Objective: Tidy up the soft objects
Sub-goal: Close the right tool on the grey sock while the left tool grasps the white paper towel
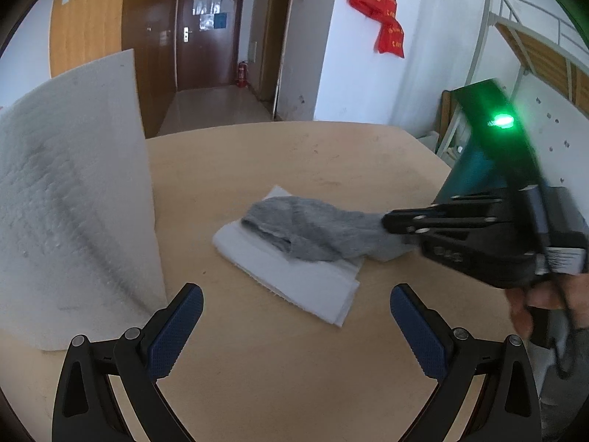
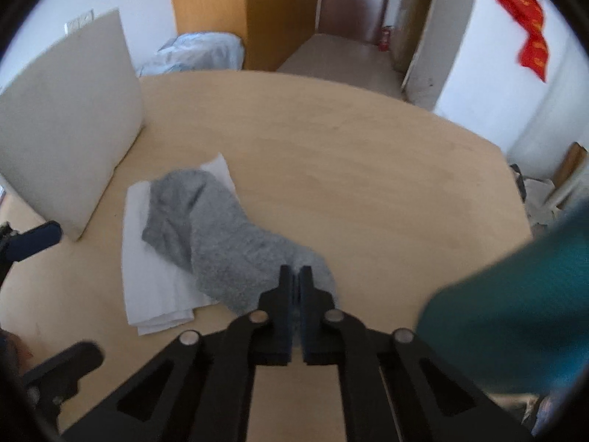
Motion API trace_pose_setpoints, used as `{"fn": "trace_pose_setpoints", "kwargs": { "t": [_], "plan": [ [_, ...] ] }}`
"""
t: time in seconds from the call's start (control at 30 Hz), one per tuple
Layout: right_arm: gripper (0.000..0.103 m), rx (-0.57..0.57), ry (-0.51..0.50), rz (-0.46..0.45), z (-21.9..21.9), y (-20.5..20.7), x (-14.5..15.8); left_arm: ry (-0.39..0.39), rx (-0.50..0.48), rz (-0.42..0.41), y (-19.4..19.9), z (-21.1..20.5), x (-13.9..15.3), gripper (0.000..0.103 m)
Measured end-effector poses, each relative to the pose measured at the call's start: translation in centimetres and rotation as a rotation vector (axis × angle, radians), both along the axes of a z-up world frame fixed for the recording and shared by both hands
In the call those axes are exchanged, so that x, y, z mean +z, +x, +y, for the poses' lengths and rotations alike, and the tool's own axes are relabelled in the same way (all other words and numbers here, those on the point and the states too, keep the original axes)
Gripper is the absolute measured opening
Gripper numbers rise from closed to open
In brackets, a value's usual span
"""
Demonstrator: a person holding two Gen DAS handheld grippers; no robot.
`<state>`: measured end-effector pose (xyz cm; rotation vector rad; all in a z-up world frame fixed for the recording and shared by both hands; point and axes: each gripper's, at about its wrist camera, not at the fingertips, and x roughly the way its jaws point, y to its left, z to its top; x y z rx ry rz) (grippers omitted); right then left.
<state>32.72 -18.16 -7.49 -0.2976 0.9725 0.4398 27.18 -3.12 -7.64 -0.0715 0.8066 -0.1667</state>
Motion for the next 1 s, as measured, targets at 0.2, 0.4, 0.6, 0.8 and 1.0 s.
{"fn": "trace_pose_setpoints", "kwargs": {
  "t": [0.2, 0.4, 0.6, 0.8, 1.0],
  "plan": [
    [0.005, -0.038, 0.022, -0.023, -2.8, -2.6, 1.5, 0.007, -0.07, 0.014, 1.4, -1.5, -0.5, 0.101],
    [0.005, -0.047, 0.014, 0.005, -3.5, -2.8, 0.9, 0.021, -0.153, 0.077, 1.8, -3.4, -2.2, 0.095],
    [0.005, -0.051, 0.032, 0.012, -3.1, -2.6, 0.8, 0.089, -0.165, 0.105, 2.3, -4.4, -3.2, 0.077],
    [0.005, -0.053, 0.038, 0.025, -3.1, -2.7, 0.8, 0.127, -0.165, 0.085, 2.3, -4.9, -3.0, 0.047],
    [0.005, -0.054, 0.035, 0.033, -2.6, -2.5, 0.4, 0.11, -0.164, 0.077, 2.1, -4.2, -2.8, 0.006]
  ]
}}
